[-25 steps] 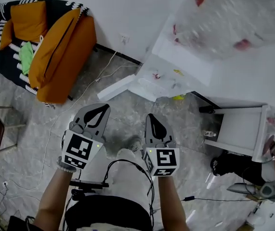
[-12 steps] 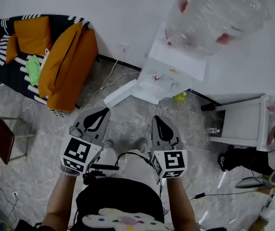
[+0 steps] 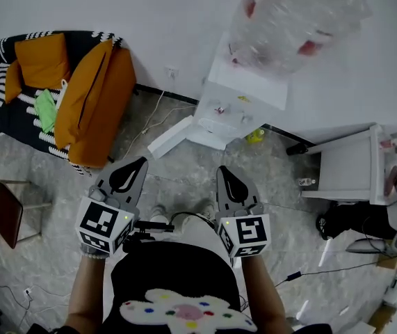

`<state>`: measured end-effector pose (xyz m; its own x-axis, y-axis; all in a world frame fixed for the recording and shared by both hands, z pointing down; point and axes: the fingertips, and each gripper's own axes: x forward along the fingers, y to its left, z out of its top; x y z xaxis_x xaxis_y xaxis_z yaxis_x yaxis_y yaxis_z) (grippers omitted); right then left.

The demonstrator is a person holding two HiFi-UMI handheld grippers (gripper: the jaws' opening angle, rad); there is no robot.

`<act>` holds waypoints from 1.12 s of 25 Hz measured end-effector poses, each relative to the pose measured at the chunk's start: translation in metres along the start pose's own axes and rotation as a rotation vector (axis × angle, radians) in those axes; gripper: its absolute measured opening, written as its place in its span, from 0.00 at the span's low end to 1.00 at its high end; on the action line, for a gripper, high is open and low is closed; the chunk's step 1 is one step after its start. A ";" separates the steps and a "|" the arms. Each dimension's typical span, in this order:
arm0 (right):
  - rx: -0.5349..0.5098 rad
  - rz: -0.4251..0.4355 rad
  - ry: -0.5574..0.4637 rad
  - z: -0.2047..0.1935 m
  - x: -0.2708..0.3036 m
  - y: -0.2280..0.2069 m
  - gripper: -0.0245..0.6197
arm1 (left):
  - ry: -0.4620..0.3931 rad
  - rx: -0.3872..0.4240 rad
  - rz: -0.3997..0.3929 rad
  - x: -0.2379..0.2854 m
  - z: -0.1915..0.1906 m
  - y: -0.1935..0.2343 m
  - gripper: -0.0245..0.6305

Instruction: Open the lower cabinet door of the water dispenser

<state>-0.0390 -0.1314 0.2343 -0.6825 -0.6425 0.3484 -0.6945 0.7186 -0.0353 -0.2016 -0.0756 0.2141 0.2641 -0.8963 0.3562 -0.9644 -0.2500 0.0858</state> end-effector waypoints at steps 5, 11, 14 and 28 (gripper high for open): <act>-0.011 0.001 0.018 0.002 -0.001 0.008 0.05 | -0.008 -0.012 0.015 -0.008 -0.003 0.010 0.06; -0.026 -0.003 0.035 0.004 -0.003 0.012 0.05 | -0.013 -0.008 0.026 -0.015 -0.005 0.015 0.06; -0.036 -0.010 0.026 0.005 -0.004 0.013 0.05 | -0.020 -0.016 0.019 -0.016 -0.006 0.014 0.06; -0.060 -0.013 -0.002 0.008 -0.006 0.021 0.05 | -0.018 -0.037 -0.004 -0.018 -0.012 0.009 0.06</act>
<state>-0.0512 -0.1145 0.2237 -0.6744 -0.6521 0.3463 -0.6881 0.7252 0.0257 -0.2148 -0.0575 0.2199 0.2682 -0.9018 0.3388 -0.9630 -0.2406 0.1218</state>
